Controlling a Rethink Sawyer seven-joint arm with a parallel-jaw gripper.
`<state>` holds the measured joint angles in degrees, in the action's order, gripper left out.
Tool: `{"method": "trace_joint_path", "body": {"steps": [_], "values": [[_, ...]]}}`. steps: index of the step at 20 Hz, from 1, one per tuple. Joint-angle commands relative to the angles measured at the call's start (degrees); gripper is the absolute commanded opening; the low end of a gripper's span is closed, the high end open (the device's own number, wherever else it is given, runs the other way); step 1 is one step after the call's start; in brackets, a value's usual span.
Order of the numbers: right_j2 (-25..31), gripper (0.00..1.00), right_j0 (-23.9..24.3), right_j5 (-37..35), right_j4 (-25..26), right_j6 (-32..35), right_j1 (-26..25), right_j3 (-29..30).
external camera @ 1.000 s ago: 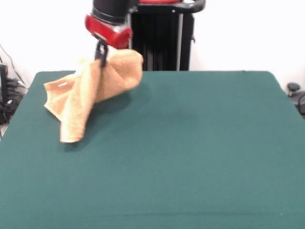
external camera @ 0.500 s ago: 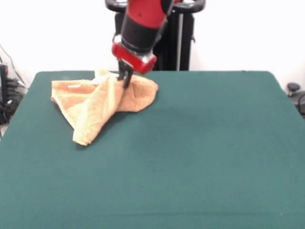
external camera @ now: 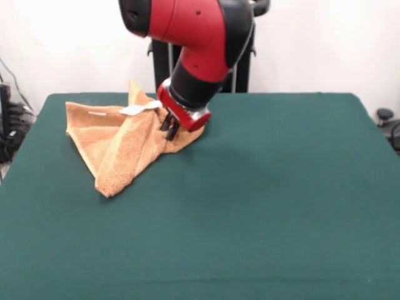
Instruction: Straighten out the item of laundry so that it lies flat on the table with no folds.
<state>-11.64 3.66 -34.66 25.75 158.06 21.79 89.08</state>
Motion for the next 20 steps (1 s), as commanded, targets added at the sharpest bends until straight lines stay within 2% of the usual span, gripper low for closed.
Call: {"method": "trace_joint_path", "body": {"steps": [1,7,13,15,20], "values": [[0.0,0.00,-2.5,-2.6,-12.2,20.3,-11.3,-17.4],[-2.1,0.00,-3.9,-8.9,-20.4,24.2,-13.5,-24.2],[-4.1,0.00,-4.6,-11.6,-27.6,26.4,-15.6,-29.5],[-4.3,0.00,-4.3,-12.9,-28.0,23.4,-13.8,-28.5],[-0.8,0.00,0.5,-6.3,-26.2,7.9,-4.7,-14.2]]}}
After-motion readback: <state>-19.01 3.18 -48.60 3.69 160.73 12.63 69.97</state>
